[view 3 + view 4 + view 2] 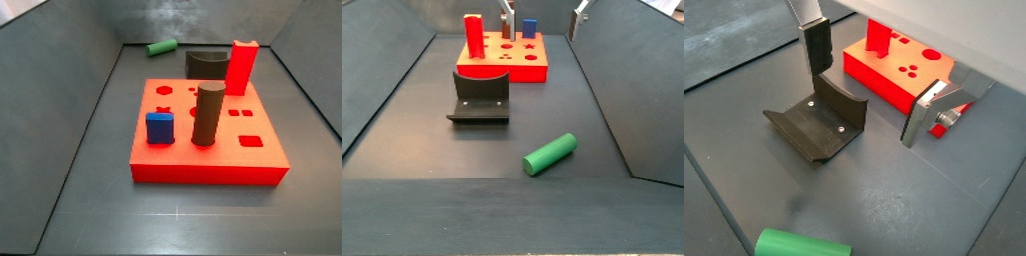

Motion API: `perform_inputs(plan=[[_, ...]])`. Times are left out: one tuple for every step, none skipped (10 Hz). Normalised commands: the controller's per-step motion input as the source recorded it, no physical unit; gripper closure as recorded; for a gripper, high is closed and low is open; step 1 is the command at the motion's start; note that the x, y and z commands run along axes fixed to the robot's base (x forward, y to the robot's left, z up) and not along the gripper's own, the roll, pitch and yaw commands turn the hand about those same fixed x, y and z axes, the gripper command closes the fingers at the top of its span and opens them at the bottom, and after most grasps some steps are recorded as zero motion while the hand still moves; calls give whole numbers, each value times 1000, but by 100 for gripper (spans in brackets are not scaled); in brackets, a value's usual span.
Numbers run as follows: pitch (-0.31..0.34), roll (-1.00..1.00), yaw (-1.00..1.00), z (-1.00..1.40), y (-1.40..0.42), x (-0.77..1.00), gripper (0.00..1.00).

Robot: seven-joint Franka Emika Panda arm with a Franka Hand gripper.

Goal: Pick up the round object. Move up. Place the round object on the fixture. Regrasp the round object. Move to above the board. Insert the round object.
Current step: Pick up the round object.

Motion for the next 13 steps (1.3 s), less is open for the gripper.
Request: perform_inputs(plan=[[83, 180, -149, -51, -89, 0, 0], [116, 14, -637, -363, 211, 317, 0], [104, 0, -689, -651, 254, 331, 0], [81, -44, -777, -866, 169, 254, 0], [36, -73, -786, -874, 131, 291, 0], [17, -84, -714, -877, 189, 257, 0], [7, -91, -700, -874, 214, 140, 0], [0, -153, -651, -740, 197, 83, 0], [-47, -244, -517, -566, 254, 11, 0], [-80, -307, -389, -486, 340, 0, 0], [-156, -403, -209, -357, 446, -66, 0], [-151, -416, -86, -357, 549, -131, 0], [-150, -414, -46, -369, 600, -160, 0]])
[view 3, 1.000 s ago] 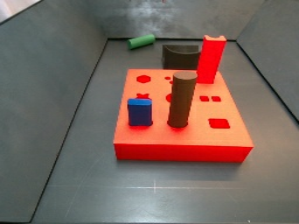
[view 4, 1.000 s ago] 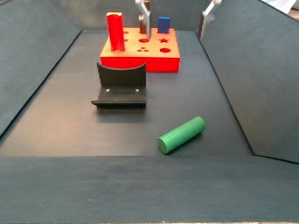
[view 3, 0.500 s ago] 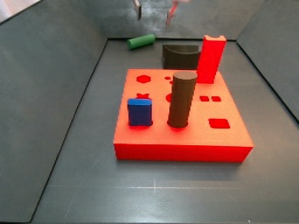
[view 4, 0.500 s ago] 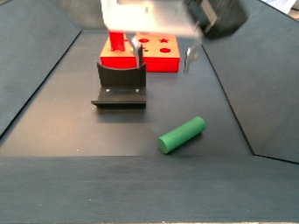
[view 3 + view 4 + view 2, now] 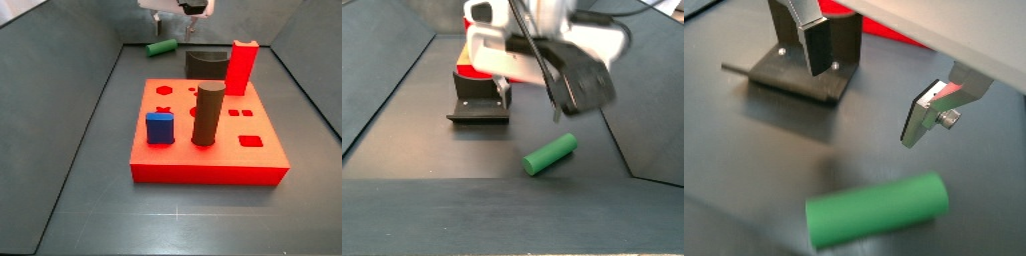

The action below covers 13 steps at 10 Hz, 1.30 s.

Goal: Pick up the round object. Move up. Place the round object on the fixture. Regrasp the round object. Move to above the board. Insert the round object.
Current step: Pick up the round object.

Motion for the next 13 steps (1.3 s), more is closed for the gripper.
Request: perform_inputs(plan=[[-147, -397, -11, -397, 637, -220, 0], [-161, -221, -157, -426, 526, -440, 0], [-191, -134, -211, -414, 317, -477, 0], [-317, -207, -131, -397, 189, -420, 0], [-339, -251, -74, -357, 126, -320, 0], [-344, -244, -31, -351, 43, -260, 0], [-356, -229, -17, -354, 54, -266, 0], [-296, -297, -106, -340, 146, -237, 0], [-211, -330, -120, -411, 163, -163, 0], [-243, -304, -91, -403, 137, -160, 0], [-140, -39, 0, -29, 14, -80, 0], [0, 0, 0, 0, 0, 0, 0], [0, 0, 0, 0, 0, 0, 100]])
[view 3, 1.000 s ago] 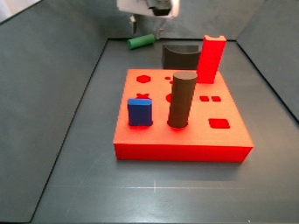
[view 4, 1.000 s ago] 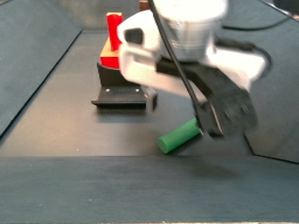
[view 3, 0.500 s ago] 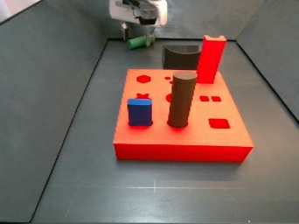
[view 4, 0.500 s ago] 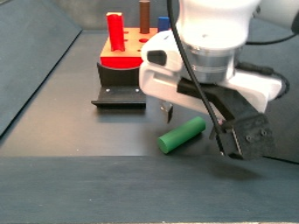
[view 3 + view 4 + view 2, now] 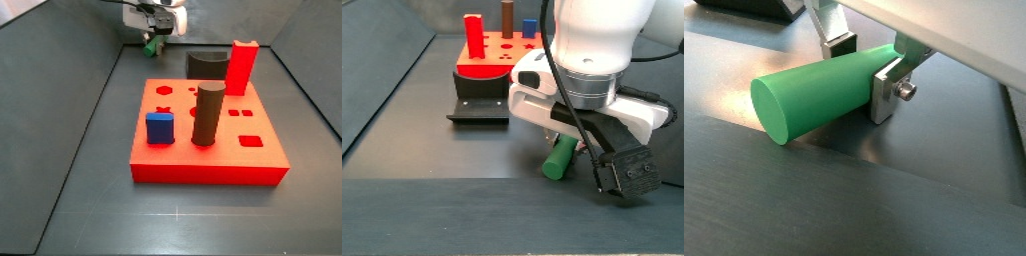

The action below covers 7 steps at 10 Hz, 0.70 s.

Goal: Pick up the round object. Move up. Place the round object on the fixture. Regrasp the round object. Move to above the board. Insert the round object.
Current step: Pick up the round object.

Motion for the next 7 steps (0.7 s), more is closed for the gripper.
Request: perform_inputs(plan=[[0, 0, 0, 0, 0, 0, 100], [0, 0, 0, 0, 0, 0, 100], [0, 0, 0, 0, 0, 0, 100], [0, 0, 0, 0, 0, 0, 100], [0, 0, 0, 0, 0, 0, 100], [0, 0, 0, 0, 0, 0, 100], [0, 0, 0, 0, 0, 0, 100]])
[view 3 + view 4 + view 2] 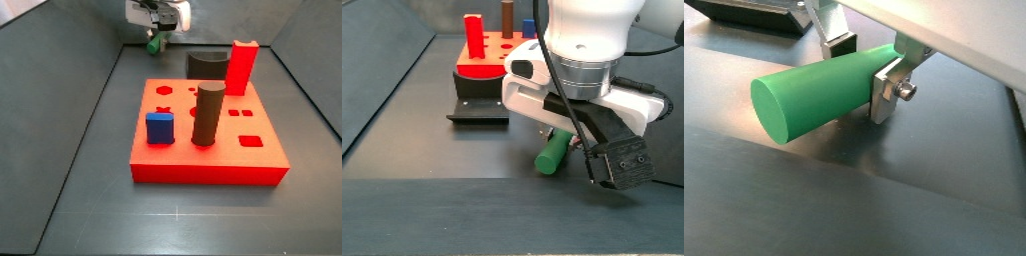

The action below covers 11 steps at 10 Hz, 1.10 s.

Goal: Pick up the round object. Move up. Place the round object on the fixture. Regrasp the round object. Move to above the board. Insert the round object.
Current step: Pick up the round object, then move up, then place the round object on the fixture.

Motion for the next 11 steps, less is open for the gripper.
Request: perform_inputs(plan=[[0, 0, 0, 0, 0, 0, 100], [0, 0, 0, 0, 0, 0, 100], [0, 0, 0, 0, 0, 0, 100], [0, 0, 0, 833, 0, 0, 100], [11, 3, 56, 813, 84, -39, 100], [55, -1, 43, 684, 67, -42, 100], [90, 0, 22, 558, 39, -24, 100], [116, 13, 3, 426, 22, -9, 100], [129, 47, -6, 246, 10, -10, 100], [0, 0, 0, 1000, 0, 0, 100], [2, 10, 1, 1000, -2, 1, 100]])
